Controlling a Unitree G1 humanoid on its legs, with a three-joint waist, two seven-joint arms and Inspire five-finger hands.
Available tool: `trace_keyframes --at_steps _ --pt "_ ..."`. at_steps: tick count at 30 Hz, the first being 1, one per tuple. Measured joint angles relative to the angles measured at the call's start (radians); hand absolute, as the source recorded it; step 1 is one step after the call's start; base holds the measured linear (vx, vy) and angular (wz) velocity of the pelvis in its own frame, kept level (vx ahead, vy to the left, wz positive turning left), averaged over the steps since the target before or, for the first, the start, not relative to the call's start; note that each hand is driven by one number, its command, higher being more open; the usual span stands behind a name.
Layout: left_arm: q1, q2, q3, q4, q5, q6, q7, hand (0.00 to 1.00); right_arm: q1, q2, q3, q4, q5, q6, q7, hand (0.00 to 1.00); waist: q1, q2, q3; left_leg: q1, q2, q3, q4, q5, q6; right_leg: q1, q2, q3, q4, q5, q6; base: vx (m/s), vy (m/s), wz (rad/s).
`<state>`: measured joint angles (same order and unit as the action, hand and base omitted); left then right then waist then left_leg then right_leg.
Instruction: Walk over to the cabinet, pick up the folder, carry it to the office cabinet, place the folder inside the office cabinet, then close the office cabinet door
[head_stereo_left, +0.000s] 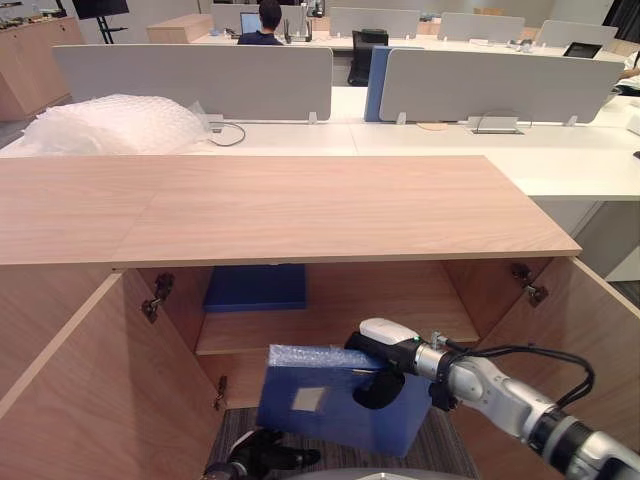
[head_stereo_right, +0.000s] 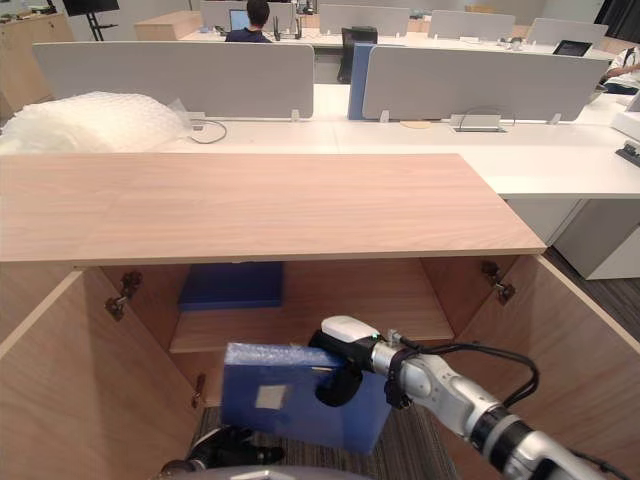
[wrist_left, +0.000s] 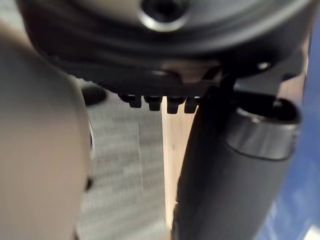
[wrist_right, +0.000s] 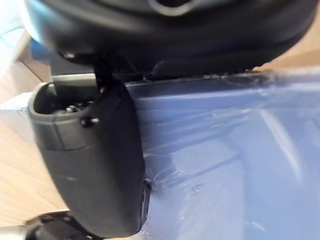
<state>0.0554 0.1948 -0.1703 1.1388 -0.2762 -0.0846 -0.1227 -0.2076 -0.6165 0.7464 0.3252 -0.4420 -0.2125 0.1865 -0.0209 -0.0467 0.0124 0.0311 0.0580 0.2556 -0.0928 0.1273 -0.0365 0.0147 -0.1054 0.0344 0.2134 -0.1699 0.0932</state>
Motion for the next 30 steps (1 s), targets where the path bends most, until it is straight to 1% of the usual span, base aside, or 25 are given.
trace_keyframes --at_steps 2,3,5,6,8,9,11,12,13,14,15,16,17,18,20,21,22,23,24,25,26,27,29,30 --pt "-0.001 -0.001 0.044 0.004 0.093 -0.004 0.081 1.0 -0.005 0.065 0.0 0.122 0.001 0.018 0.0 0.0 0.009 0.018 0.014 0.0 0.0 -0.001 0.004 0.0 0.0 0.0 0.0 0.0 -0.001 -0.002 0.004 0.0 0.0 0.0" --pt "0.001 -0.001 0.053 0.004 0.119 -0.004 0.095 1.0 -0.01 0.086 0.0 0.155 0.005 0.025 -0.001 0.0 0.011 0.022 0.017 0.001 0.0 0.0 0.004 0.0 0.0 0.0 0.0 0.001 -0.001 -0.003 0.004 -0.01 0.001 -0.06" --pt "0.018 -0.009 0.109 0.003 0.156 -0.007 0.127 1.0 -0.034 0.211 -0.052 0.324 0.02 0.057 -0.024 0.0 0.014 0.034 0.031 0.007 0.004 0.009 0.005 -0.001 0.0 0.001 0.002 0.004 -0.002 -0.004 0.003 0.0 -0.002 -0.09" --pt "0.019 -0.012 0.121 0.003 0.156 -0.007 0.134 1.0 -0.04 0.241 -0.074 0.364 0.049 0.07 -0.035 0.0 0.014 0.037 0.035 0.008 0.004 0.008 0.005 -0.001 -0.001 0.001 0.002 0.004 -0.002 -0.005 0.003 0.0 -0.004 -0.03" --pt "0.038 -0.027 0.169 0.001 0.155 -0.008 0.15 1.0 -0.05 0.337 -0.214 0.493 0.201 0.112 -0.052 0.0 0.02 0.046 0.046 0.014 0.003 0.008 0.005 -0.005 -0.004 0.007 0.0 0.0 -0.003 -0.01 0.004 0.0 0.0 0.0" --pt "0.053 -0.036 0.198 0.001 0.155 -0.007 0.167 1.0 -0.058 0.388 -0.306 0.558 0.309 0.139 -0.087 0.0 0.025 0.051 0.048 0.016 0.003 0.005 0.005 -0.008 -0.006 0.011 0.0 -0.006 -0.003 -0.015 0.004 0.03 -0.004 0.05" --pt "0.06 -0.043 0.222 0.001 0.154 -0.006 0.181 1.0 -0.065 0.416 -0.373 0.598 0.403 0.156 -0.126 0.0 0.026 0.053 0.055 0.023 0.003 -0.002 0.005 -0.011 -0.006 0.026 0.0 -0.015 -0.011 -0.016 0.006 0.04 -0.01 0.12" --pt "0.077 -0.05 0.237 0.001 0.153 -0.002 0.193 1.0 -0.07 0.431 -0.423 0.632 0.51 0.164 -0.168 0.0 0.029 0.055 0.056 0.026 0.002 -0.013 0.005 -0.013 -0.007 0.04 0.0 -0.03 -0.024 -0.015 0.006 0.04 -0.015 0.21" --pt "0.08 -0.054 0.248 0.001 0.153 -0.001 0.204 1.0 -0.074 0.436 -0.462 0.649 0.583 0.167 -0.194 0.0 0.035 0.055 0.056 0.025 0.002 -0.019 0.005 -0.014 -0.009 0.045 0.0 -0.039 -0.028 -0.013 0.003 0.04 -0.015 0.18" --pt "0.083 -0.065 0.276 0.001 0.15 -0.001 0.213 1.0 -0.079 0.437 -0.498 0.66 0.686 0.169 -0.225 0.0 0.047 0.057 0.059 0.025 0.003 -0.019 0.005 -0.016 -0.01 0.049 0.001 -0.042 -0.035 -0.012 0.003 0.04 -0.013 0.17" --pt "0.092 -0.074 0.298 0.0 0.144 0.0 0.224 1.0 -0.089 0.44 -0.533 0.671 0.839 0.169 -0.244 0.0 0.049 0.062 0.064 0.025 0.003 -0.027 0.005 -0.017 -0.01 0.061 0.001 -0.053 -0.047 -0.01 0.006 0.04 -0.016 0.12" --pt "0.095 -0.078 0.306 -0.002 0.141 0.0 0.229 1.0 -0.092 0.445 -0.554 0.671 0.912 0.167 -0.251 0.0 0.05 0.064 0.067 0.025 0.003 -0.028 0.005 -0.017 -0.01 0.063 0.001 -0.056 -0.051 -0.009 0.007 0.03 -0.013 0.11" --pt "0.098 -0.086 0.315 -0.008 0.131 0.0 0.24 1.0 -0.102 0.456 -0.614 0.671 1.03 0.158 -0.263 0.0 0.051 0.072 0.073 0.025 0.003 -0.028 0.005 -0.018 -0.011 0.068 0.002 -0.056 -0.06 -0.006 0.012 0.0 0.0 0.0" --pt "0.099 -0.089 0.316 -0.011 0.127 0.0 0.246 1.0 -0.106 0.461 -0.635 0.67 1.098 0.146 -0.266 0.0 0.051 0.076 0.076 0.025 0.003 -0.028 0.005 -0.018 -0.011 0.07 0.003 -0.056 -0.064 -0.004 0.012 0.0 0.0 0.0" --pt "0.108 -0.106 0.325 -0.037 0.11 0.0 0.261 1.0 -0.118 0.494 -0.723 0.657 1.312 0.092 -0.276 0.0 0.054 0.093 0.093 0.026 0.004 -0.024 0.006 -0.021 -0.011 0.072 0.005 -0.055 -0.066 0.002 0.015 0.0 -0.005 -0.03" --pt "0.109 -0.114 0.326 -0.058 0.11 0.0 0.27 1.0 -0.126 0.505 -0.751 0.638 1.372 0.071 -0.285 0.0 0.056 0.101 0.112 0.022 0.004 -0.022 0.02 -0.028 -0.01 0.072 0.006 -0.055 -0.064 0.007 0.02 -0.03 0.003 -0.1" --pt "0.104 -0.118 0.326 -0.088 0.111 -0.001 0.274 1.0 -0.145 0.524 -0.805 0.605 1.426 0.045 -0.294 0.0 0.059 0.106 0.154 -0.007 0.012 -0.02 0.089 -0.061 -0.006 0.07 0.005 -0.054 -0.056 0.013 0.022 -0.05 0.004 -0.09" --pt "0.101 -0.12 0.326 -0.101 0.111 -0.002 0.278 1.0 -0.16 0.53 -0.825 0.593 1.438 0.03 -0.302 0.0 0.059 0.111 0.175 -0.032 0.022 -0.02 0.14 -0.085 -0.004 0.065 0.003 -0.053 -0.049 0.015 0.022 -0.11 0.003 -0.09" --pt "0.084 -0.129 0.335 -0.116 0.11 -0.002 0.293 1.0 -0.197 0.529 -0.851 0.573 1.468 0.002 -0.325 0.0 0.06 0.128 0.217 -0.089 0.045 -0.023 0.255 -0.134 0.001 0.048 0.008 -0.052 -0.022 0.015 0.022 -0.2 0.011 -0.1" --pt "0.061 -0.142 0.344 -0.136 0.11 -0.006 0.3 1.0 -0.238 0.522 -0.885 0.544 1.475 -0.016 -0.35 0.0 0.064 0.153 0.262 -0.138 0.069 -0.024 0.35 -0.171 0.007 0.018 0.017 -0.052 0.031 0.008 0.02 -0.22 0.022 -0.14" --pt "0.048 -0.15 0.346 -0.149 0.11 -0.008 0.308 1.0 -0.255 0.518 -0.894 0.516 1.478 -0.027 -0.364 0.0 0.067 0.162 0.289 -0.159 0.078 -0.022 0.392 -0.184 0.009 -0.009 0.017 -0.052 0.077 -0.005 0.02 -0.21 0.031 -0.18" --pt "0.032 -0.156 0.347 -0.17 0.11 -0.01 0.318 1.0 -0.272 0.518 -0.902 0.462 1.491 -0.041 -0.377 0.0 0.07 0.169 0.319 -0.195 0.086 -0.019 0.451 -0.203 0.013 -0.06 0.013 -0.053 0.16 -0.033 0.022 -0.2 0.041 -0.17" --pt "-0.003 -0.149 0.348 -0.211 0.11 -0.011 0.339 1.0 -0.327 0.53 -0.905 0.329 1.513 -0.075 -0.411 0.0 0.067 0.167 0.364 -0.326 0.1 -0.019 0.626 -0.271 0.024 -0.223 -0.007 -0.053 0.394 -0.122 0.011 -0.25 0.024 -0.1" --pt "-0.01 -0.15 0.349 -0.221 0.11 -0.01 0.342 1.0 -0.345 0.53 -0.905 0.307 1.513 -0.077 -0.418 0.0 0.068 0.165 0.368 -0.361 0.104 -0.019 0.67 -0.289 0.024 -0.262 -0.011 -0.052 0.442 -0.144 0.007 -0.32 -0.003 -0.1"
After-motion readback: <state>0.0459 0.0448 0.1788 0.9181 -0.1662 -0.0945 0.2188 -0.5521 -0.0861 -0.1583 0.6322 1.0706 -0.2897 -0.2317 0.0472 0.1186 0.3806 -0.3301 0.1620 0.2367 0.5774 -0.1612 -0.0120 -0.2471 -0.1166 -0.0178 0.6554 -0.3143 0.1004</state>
